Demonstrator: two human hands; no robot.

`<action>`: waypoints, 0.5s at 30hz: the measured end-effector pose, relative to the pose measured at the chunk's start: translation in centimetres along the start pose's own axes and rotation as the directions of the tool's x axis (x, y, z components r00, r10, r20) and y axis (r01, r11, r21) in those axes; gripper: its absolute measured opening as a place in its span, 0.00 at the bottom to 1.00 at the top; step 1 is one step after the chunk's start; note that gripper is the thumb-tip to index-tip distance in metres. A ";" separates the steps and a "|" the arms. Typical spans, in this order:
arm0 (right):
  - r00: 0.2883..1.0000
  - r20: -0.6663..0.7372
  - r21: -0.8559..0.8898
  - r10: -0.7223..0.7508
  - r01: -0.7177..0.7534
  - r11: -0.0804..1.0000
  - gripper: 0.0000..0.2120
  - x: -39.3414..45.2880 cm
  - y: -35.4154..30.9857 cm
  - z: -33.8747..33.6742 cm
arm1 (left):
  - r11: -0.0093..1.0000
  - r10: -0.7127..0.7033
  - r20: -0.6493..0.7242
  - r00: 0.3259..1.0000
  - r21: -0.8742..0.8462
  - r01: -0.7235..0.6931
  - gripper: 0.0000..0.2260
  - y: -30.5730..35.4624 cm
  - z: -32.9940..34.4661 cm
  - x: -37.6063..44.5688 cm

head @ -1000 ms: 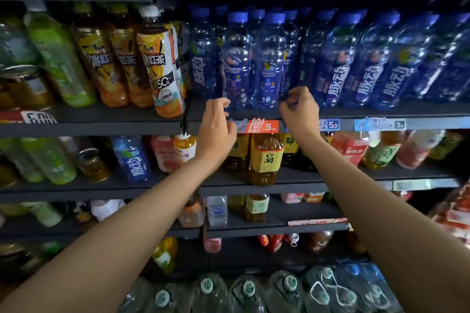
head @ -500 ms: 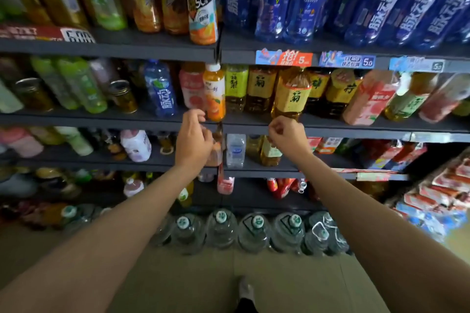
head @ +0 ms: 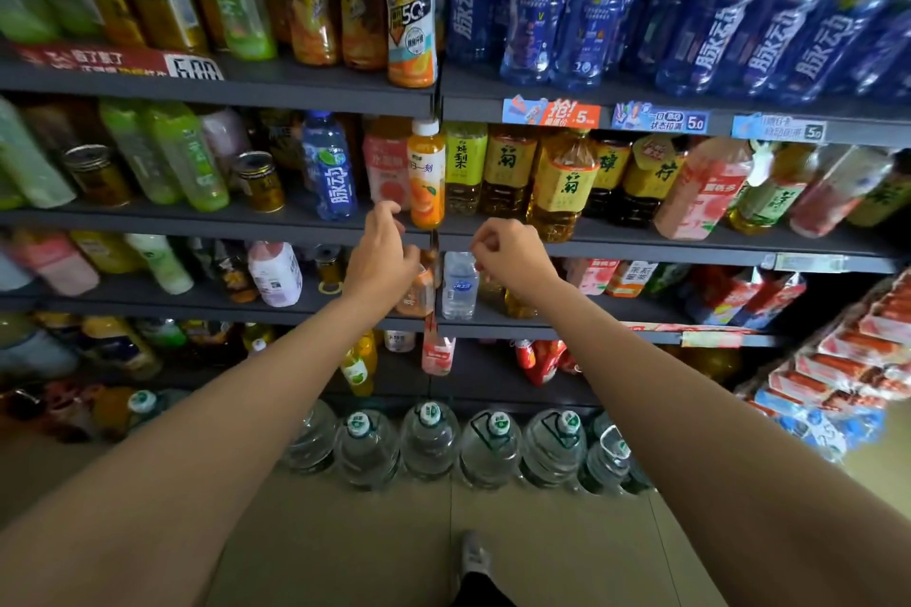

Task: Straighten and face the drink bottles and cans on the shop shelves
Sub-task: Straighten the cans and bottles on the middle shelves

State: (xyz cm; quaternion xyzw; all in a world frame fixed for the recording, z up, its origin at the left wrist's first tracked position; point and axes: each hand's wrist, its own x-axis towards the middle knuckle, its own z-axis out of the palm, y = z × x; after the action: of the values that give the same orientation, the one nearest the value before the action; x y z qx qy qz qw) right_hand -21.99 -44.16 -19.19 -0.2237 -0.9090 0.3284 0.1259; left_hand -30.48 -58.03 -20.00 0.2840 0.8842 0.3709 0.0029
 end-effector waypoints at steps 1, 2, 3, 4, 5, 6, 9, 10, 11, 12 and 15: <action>1.000 -0.004 0.003 -0.005 0.005 1.000 0.06 -0.1 -0.2 -0.1 | 1.000 -0.004 -0.006 1.000 -0.004 0.004 0.20 -0.1 -0.2 0.0; 1.000 -0.006 0.004 -0.009 0.009 1.000 0.06 -0.2 -0.3 -0.2 | 1.000 -0.010 -0.012 1.000 -0.014 0.010 0.20 -0.2 -0.5 0.0; 1.000 -0.011 0.003 -0.011 0.011 1.000 0.06 -0.3 -0.5 -0.3 | 0.999 -0.019 -0.016 1.000 -0.031 0.019 0.21 -0.4 -0.9 0.0; 1.000 -0.024 0.003 -0.011 0.011 1.000 0.07 -0.3 -0.6 -0.4 | 0.998 -0.033 -0.019 0.999 -0.053 0.032 0.21 -0.6 -1.3 0.0; 0.999 -0.044 0.006 -0.007 0.007 1.000 0.07 -0.2 -0.8 -0.4 | 0.996 -0.048 -0.026 0.999 -0.073 0.046 0.22 -0.8 -1.7 -0.1; 0.998 -0.066 0.013 0.003 -0.002 1.000 0.08 -0.1 -1.0 -0.5 | 0.995 -0.063 -0.038 0.997 -0.085 0.059 0.22 -1.1 -2.3 -0.1; 0.995 -0.091 0.037 0.040 -0.036 0.999 0.09 0.6 -2.5 -0.4 | 0.993 -0.094 -0.105 0.990 -0.081 0.085 0.24 -2.1 -4.4 -0.1; 0.996 -0.083 0.029 0.035 -0.033 0.999 0.10 1.0 -3.1 -0.3 | 0.993 -0.099 -0.122 0.988 -0.072 0.091 0.24 -2.6 -5.1 0.1; 0.997 -0.068 0.011 0.022 -0.021 1.000 0.11 1.4 -3.8 -0.1 | 0.993 -0.104 -0.132 0.986 -0.065 0.096 0.24 -2.9 -5.7 0.3; 0.999 -0.048 -0.009 0.007 -0.007 1.000 0.12 1.9 -4.6 0.1 | 0.992 -0.113 -0.136 0.984 -0.064 0.105 0.24 -3.3 -6.3 0.6; 0.999 0.002 -0.079 -0.039 0.039 0.996 0.17 3.5 -6.1 1.4 | 0.989 -0.126 -0.128 0.984 -0.092 0.115 0.25 -4.4 -7.1 1.8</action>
State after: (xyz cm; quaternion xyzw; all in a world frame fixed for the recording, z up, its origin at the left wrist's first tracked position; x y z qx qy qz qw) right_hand -27.53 -47.40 -15.94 -0.2105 -0.9255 0.2898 0.1230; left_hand -35.75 -64.28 -17.35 0.2040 0.8816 0.4250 -0.0219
